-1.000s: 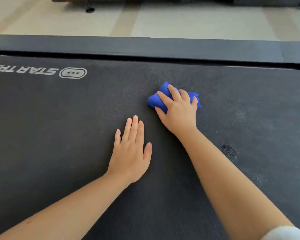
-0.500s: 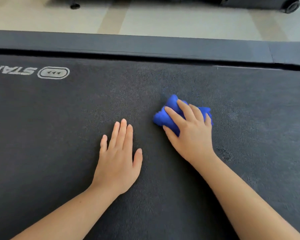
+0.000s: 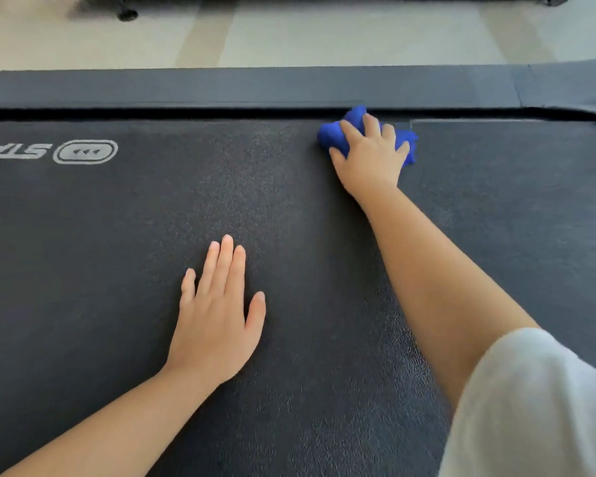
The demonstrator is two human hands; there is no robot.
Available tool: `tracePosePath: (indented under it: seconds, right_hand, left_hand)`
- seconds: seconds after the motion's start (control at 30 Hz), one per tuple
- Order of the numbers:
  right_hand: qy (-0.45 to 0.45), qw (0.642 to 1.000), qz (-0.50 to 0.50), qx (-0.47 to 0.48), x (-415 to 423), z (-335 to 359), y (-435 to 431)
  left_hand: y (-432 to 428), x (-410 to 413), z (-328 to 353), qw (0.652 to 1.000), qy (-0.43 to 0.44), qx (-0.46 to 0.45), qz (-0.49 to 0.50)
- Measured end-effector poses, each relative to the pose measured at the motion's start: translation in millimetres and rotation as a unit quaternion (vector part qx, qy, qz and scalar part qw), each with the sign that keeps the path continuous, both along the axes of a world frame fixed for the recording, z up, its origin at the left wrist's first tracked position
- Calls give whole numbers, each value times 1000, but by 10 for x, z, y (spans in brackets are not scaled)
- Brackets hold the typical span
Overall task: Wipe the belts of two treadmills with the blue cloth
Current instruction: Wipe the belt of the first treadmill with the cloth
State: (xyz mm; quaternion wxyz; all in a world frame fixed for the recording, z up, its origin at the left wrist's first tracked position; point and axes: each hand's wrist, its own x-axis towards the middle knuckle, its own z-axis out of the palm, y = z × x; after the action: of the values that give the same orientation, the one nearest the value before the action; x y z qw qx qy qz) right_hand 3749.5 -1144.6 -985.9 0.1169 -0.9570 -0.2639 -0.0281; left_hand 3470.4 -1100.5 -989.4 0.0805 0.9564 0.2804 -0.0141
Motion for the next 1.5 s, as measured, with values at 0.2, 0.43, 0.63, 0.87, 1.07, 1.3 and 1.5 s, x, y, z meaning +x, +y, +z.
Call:
tracePosePath:
  seconds: [0.2, 0.43, 0.63, 0.87, 1.07, 1.3, 1.5]
  right_hand:
    - [-75, 993, 64, 66, -1355, -105, -1177]
    - [-84, 991, 100, 42, -980, -74, -1248]
    - [-13, 999, -38, -13, -25, -13, -809]
    - [-84, 993, 64, 50, -1287, -68, -1605]
    - [-81, 979, 181, 51, -1794, -49, -2153]
    - [-44, 998, -35, 26, -935, -76, -1953]
    - [-96, 992, 48, 62, -2127, -93, -2236]
  left_hand:
    - [-19, 15, 8, 1000, -3, -8, 6]
    - [-12, 23, 49, 1000, 11, -19, 10]
    - [-13, 18, 67, 999, 5, -40, 12]
    - [-38, 21, 75, 999, 4, -31, 12]
    - [-44, 16, 70, 1000, 2, -22, 12]
    - [-33, 16, 42, 1000, 1, -5, 7]
    - [-40, 27, 37, 1000, -2, -4, -2]
